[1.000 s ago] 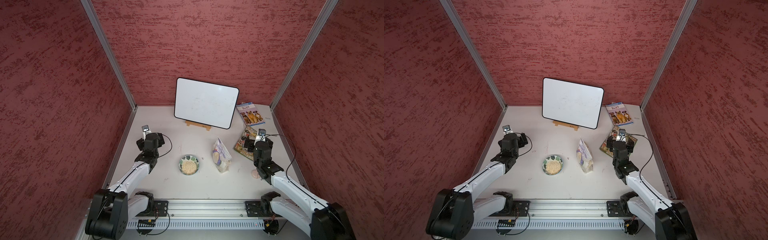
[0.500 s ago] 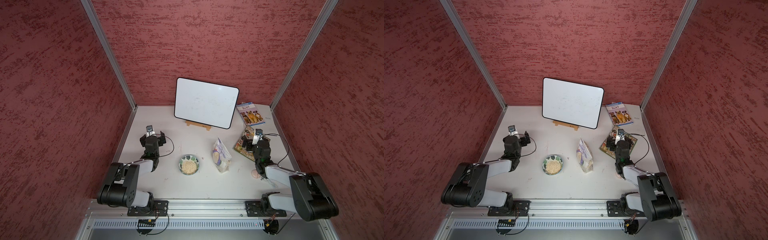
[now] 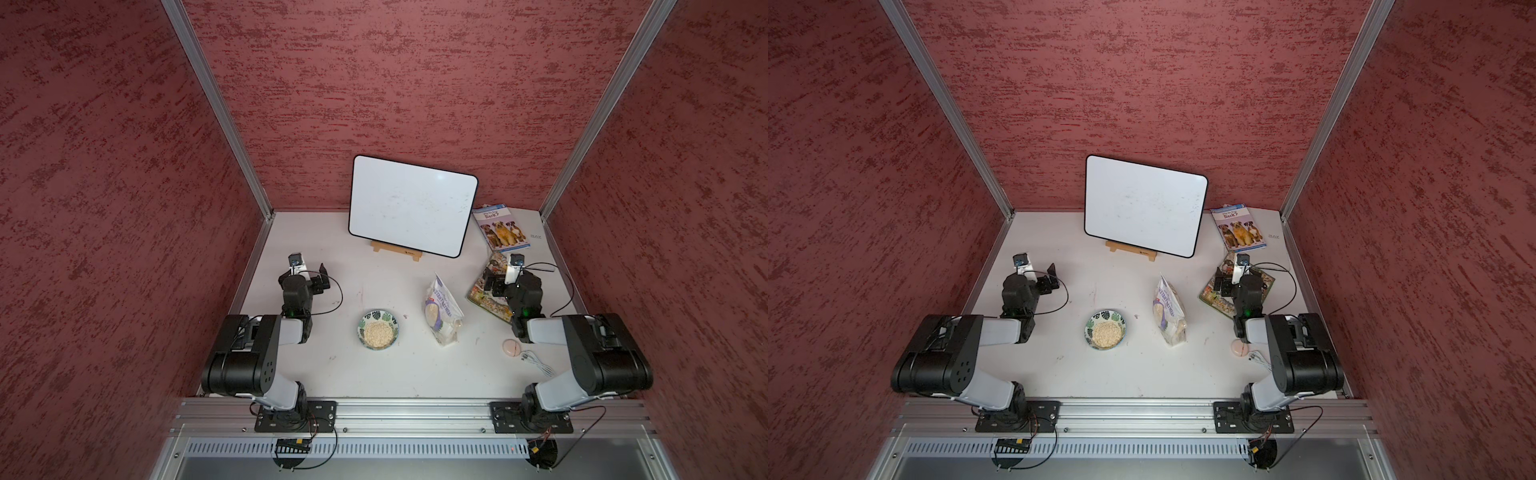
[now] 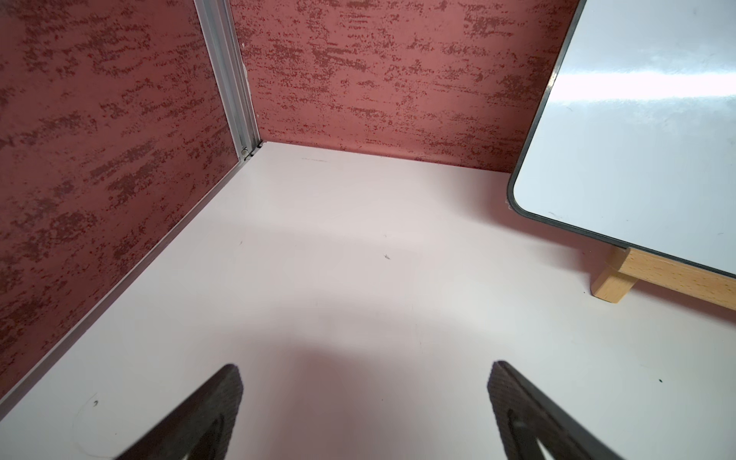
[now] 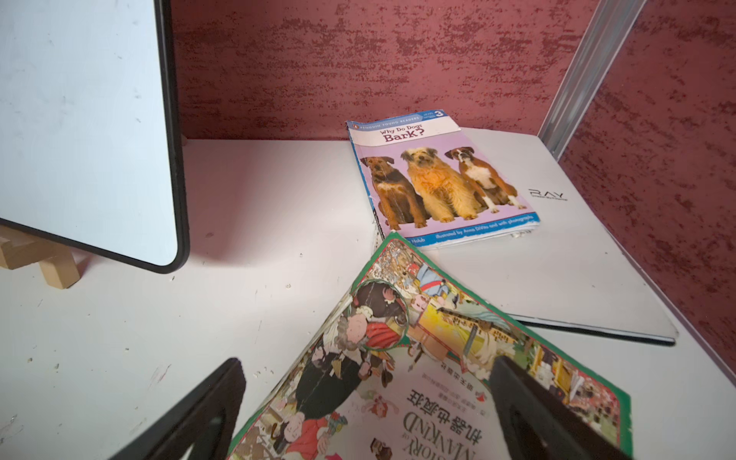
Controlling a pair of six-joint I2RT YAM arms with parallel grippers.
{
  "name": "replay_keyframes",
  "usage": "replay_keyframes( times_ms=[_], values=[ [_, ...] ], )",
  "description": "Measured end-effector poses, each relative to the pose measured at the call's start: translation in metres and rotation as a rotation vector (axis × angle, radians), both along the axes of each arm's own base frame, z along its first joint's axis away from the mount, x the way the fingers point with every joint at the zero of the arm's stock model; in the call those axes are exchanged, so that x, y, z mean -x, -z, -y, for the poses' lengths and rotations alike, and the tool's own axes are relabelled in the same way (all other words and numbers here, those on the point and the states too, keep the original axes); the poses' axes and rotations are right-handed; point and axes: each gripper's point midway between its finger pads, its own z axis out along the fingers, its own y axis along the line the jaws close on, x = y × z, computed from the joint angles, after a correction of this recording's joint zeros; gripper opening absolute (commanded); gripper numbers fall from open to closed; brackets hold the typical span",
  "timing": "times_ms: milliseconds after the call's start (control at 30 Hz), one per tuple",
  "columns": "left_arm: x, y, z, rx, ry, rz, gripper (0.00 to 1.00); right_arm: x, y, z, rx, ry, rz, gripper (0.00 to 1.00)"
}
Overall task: Pour the oats into the breakfast bowl
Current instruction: Reset both arms
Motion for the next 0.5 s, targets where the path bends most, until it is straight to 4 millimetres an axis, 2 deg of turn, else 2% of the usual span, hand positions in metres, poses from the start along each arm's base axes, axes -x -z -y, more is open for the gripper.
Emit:
replay_keyframes(
  times_ms=[500],
  values=[
    [-0.0004,-0.0009,0.0013,0.002,0.007,0.004,1.00,0.0015,0.0046,-0.0043,-0.007,-0.024,-0.020,0.99]
  ],
)
